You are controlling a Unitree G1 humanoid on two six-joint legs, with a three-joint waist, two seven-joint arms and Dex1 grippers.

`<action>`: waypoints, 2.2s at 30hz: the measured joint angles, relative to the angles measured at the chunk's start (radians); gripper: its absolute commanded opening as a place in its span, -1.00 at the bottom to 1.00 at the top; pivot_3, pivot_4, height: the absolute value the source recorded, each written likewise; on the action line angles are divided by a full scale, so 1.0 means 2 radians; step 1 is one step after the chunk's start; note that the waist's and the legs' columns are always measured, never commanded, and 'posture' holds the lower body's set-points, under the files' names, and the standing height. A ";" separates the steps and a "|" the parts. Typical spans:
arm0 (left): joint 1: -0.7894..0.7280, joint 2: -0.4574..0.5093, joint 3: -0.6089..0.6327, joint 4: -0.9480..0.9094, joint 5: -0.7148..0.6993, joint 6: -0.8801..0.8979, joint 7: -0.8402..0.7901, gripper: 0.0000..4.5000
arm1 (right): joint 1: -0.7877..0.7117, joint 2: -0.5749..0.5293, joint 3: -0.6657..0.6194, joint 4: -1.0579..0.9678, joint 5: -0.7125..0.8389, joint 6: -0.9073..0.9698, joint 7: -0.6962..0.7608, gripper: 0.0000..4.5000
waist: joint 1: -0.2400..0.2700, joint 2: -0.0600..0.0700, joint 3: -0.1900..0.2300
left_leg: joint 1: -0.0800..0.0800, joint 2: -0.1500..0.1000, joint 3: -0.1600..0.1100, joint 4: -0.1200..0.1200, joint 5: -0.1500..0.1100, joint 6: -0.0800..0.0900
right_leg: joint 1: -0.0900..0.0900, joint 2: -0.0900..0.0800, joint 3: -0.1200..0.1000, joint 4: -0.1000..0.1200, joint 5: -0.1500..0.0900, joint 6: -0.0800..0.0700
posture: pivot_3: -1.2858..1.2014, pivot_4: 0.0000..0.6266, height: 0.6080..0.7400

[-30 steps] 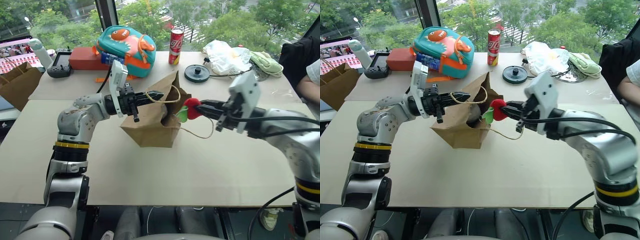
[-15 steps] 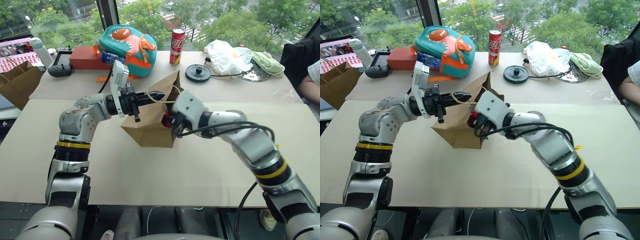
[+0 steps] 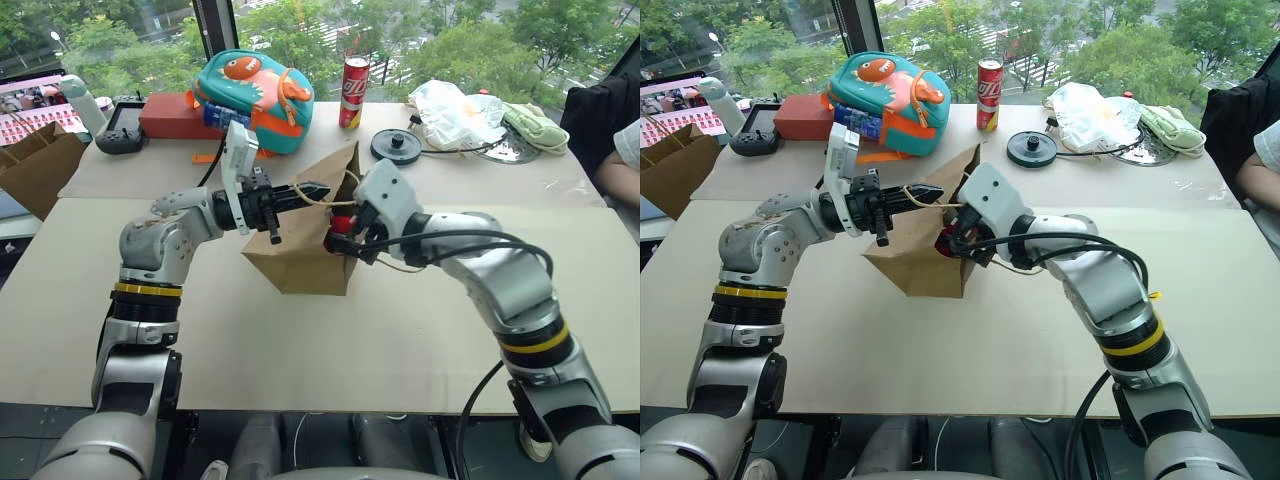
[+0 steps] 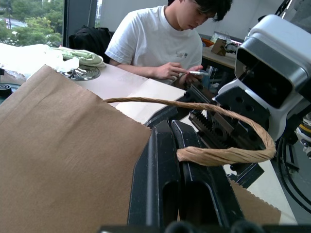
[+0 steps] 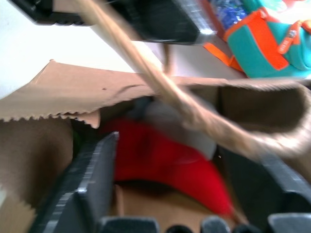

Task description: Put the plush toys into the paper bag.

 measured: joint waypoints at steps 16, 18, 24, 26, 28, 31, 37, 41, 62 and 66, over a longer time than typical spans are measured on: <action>-0.003 -0.001 -0.001 0.004 0.002 -0.008 -0.004 -1.00 | 0.120 -0.068 -0.086 -0.086 0.078 0.029 0.036 0.97 | -0.003 0.000 0.000 | 0.001 0.000 0.000 0.000 0.000 0.000 | 0.001 0.000 0.000 0.000 0.000 0.000 | 0.03 -0.52 0.89; -0.003 -0.001 -0.001 0.005 0.002 -0.008 -0.005 -1.00 | 0.121 -0.066 -0.070 -0.076 0.069 0.028 0.030 0.97 | -0.002 0.000 0.000 | 0.001 0.000 0.000 0.000 0.000 0.000 | 0.001 0.000 0.000 0.000 0.000 0.000 | 0.03 -0.52 0.89; -0.009 -0.001 -0.001 0.011 0.003 -0.008 -0.007 -1.00 | 0.121 -0.066 -0.045 -0.052 0.048 0.021 0.022 0.22 | -0.001 0.000 0.000 | 0.000 0.000 0.000 0.000 0.000 0.000 | 0.001 0.000 0.000 0.000 0.000 0.000 | 0.03 -0.52 0.89; -0.009 -0.001 -0.001 0.011 0.003 -0.008 -0.007 -1.00 | 0.121 -0.066 -0.042 -0.050 0.046 0.017 0.022 -0.10 | -0.001 0.000 0.000 | 0.000 0.000 0.000 0.000 0.000 0.000 | 0.001 0.000 0.000 0.000 0.000 0.000 | 0.03 -0.52 0.89; -0.009 -0.001 -0.001 0.011 0.003 -0.008 -0.007 -1.00 | 0.121 -0.066 -0.041 -0.049 0.044 0.016 0.023 -0.41 | -0.001 0.000 0.000 | 0.000 0.000 0.000 0.000 0.000 0.000 | 0.001 0.000 0.000 0.000 0.000 0.000 | 0.03 -0.52 0.89; -0.009 -0.001 -0.001 0.011 0.003 -0.008 -0.007 -1.00 | 0.128 -0.067 -0.041 -0.049 0.044 0.014 0.025 -0.85 | -0.001 0.000 0.000 | 0.000 0.000 0.000 0.000 0.000 0.000 | 0.001 0.000 0.000 0.000 0.000 0.000 | 0.03 -0.52 0.89; -0.009 0.000 -0.001 0.011 0.003 -0.008 -0.007 -1.00 | 0.134 -0.076 -0.041 -0.049 0.044 0.014 0.036 -0.99 | -0.001 0.000 0.000 | 0.000 0.000 0.000 0.000 0.000 0.000 | 0.001 0.000 0.000 0.000 0.000 0.000 | 0.03 -0.52 0.89; -0.009 0.000 -0.001 0.011 0.003 -0.008 -0.007 -1.00 | 0.135 -0.083 -0.041 -0.049 0.044 0.013 0.039 -0.99 | -0.001 0.000 0.000 | 0.000 0.000 0.000 0.000 0.000 0.000 | 0.001 0.000 0.000 0.000 0.000 0.000 | 0.03 -0.52 0.89; 0.008 -0.041 0.019 0.001 0.000 -0.018 0.054 -1.00 | 0.075 -0.073 -0.109 -0.123 0.105 0.078 -0.005 -0.99 | -0.002 0.000 0.000 | 0.001 0.000 0.000 0.000 0.000 0.000 | 0.001 0.000 0.000 0.000 0.000 0.000 | 0.03 -0.52 0.89; 0.047 -0.058 0.033 -0.014 0.000 -0.019 0.100 -1.00 | 0.051 -0.059 -0.055 -0.135 0.091 0.102 -0.035 -0.99 | -0.002 0.000 0.000 | 0.000 0.000 -0.001 0.000 0.000 0.000 | 0.000 0.000 0.000 0.000 0.000 0.000 | 0.03 -0.52 0.89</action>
